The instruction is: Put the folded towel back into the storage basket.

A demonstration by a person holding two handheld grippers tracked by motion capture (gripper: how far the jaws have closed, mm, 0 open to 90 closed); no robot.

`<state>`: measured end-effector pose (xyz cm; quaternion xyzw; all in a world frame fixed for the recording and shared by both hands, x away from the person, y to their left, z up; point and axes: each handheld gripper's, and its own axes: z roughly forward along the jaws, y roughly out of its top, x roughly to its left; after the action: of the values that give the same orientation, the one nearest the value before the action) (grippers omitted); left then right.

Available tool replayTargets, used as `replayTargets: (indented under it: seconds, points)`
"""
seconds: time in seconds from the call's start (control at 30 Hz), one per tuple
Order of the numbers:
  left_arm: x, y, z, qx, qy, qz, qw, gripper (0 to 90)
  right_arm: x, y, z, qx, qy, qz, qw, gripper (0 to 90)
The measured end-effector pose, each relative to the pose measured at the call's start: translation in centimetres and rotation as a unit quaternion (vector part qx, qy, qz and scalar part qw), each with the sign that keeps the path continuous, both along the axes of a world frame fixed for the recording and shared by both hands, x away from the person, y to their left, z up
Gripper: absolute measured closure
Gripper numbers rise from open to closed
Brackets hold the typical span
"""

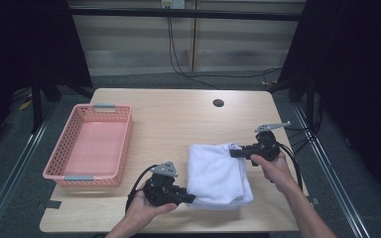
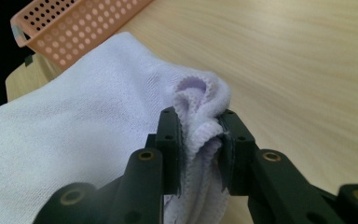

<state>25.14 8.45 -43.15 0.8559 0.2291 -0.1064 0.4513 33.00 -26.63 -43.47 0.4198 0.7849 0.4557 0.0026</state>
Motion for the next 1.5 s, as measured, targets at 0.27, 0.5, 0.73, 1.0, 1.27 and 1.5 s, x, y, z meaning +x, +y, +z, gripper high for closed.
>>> replayTargets:
  seconds: [0.27, 0.5, 0.73, 1.0, 1.27, 1.5]
  points:
    - [0.8, 1.7, 1.6, -0.006, -0.017, 0.021, 0.9996, 75.5, 1.9, 1.8, 2.5, 0.006, -0.018, 0.01, 0.9998, 73.1]
    - [1.5, 3.6, 2.5, -0.01, -0.026, 0.041, 0.9988, 75.5, 3.6, 3.6, 3.6, 0.015, -0.025, 0.024, 0.9993, 73.1]
    - [2.0, 5.5, 3.0, -0.012, -0.033, 0.059, 0.9976, 75.5, 5.2, 5.7, 4.6, 0.024, -0.031, 0.036, 0.9986, 73.2]
    - [2.6, 8.5, 4.2, -0.026, -0.041, 0.088, 0.9949, 75.4, 6.9, 8.6, 5.5, 0.029, -0.031, 0.052, 0.9977, 73.4]
    - [3.0, 10.9, 5.2, -0.027, -0.047, 0.107, 0.9928, 75.4, 8.6, 11.3, 6.7, 0.032, -0.034, 0.067, 0.9966, 73.4]
    - [3.5, 14.4, 6.7, -0.038, -0.052, 0.136, 0.9885, 75.4, 10.6, 14.8, 8.1, 0.037, -0.041, 0.088, 0.9946, 73.6]
